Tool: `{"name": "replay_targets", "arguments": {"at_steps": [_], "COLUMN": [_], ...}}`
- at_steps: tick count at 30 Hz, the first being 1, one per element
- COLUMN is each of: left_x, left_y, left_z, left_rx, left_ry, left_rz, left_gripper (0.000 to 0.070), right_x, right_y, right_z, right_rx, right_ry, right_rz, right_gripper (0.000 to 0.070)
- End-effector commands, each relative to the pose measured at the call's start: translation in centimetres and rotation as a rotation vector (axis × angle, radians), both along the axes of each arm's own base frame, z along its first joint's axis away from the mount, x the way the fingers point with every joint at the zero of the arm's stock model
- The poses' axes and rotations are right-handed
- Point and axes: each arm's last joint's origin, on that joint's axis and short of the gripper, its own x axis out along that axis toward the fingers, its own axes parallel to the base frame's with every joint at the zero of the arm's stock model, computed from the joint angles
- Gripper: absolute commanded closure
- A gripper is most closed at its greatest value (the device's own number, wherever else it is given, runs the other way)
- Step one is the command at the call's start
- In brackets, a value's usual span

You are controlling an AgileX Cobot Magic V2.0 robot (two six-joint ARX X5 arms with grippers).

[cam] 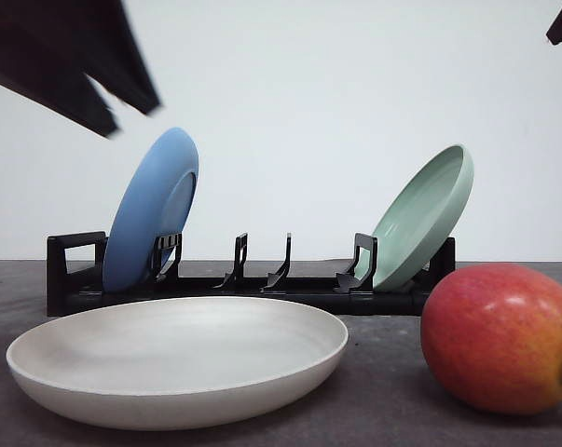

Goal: Place pomegranate in white plate

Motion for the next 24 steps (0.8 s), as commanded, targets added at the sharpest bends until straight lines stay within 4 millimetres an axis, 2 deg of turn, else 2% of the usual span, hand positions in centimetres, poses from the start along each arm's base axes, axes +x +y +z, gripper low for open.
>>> {"name": "replay_targets", "arguments": {"at_steps": [1,6,12,18,24], "left_x": [0.4,0.5,-0.1,-0.4,-0.3], "left_y": [1.1,4.7,7.9,9.3,9.4], "left_z": [0.8,1.9,1.2,0.0,0.2], "left_rx": [-0.04,-0.101,-0.127,-0.156,-0.164], "left_ry": [-0.012,-0.088,-0.145,-0.152,-0.173], "left_rz": [0.069,0.259,0.436,0.497,0.508], "left_gripper": [0.0334,0.0335,0.0336,0.0336,0.0338], "right_x": [0.0,0.0,-0.1,-0.1,0.4], "right_y": [0.1,0.1,0.1,0.4,1.2], "right_z": [0.6,0.6,0.6,0.3,0.5], "right_rx": [0.001,0.003,0.035,0.092,0.029], "right_ry": [-0.019,-0.017,0.002,0.118,0.331], "right_rz": [0.01,0.009,0.031,0.049,0.057], "right_gripper": [0.025,0.025,0.025,0.025,0.0246]}}
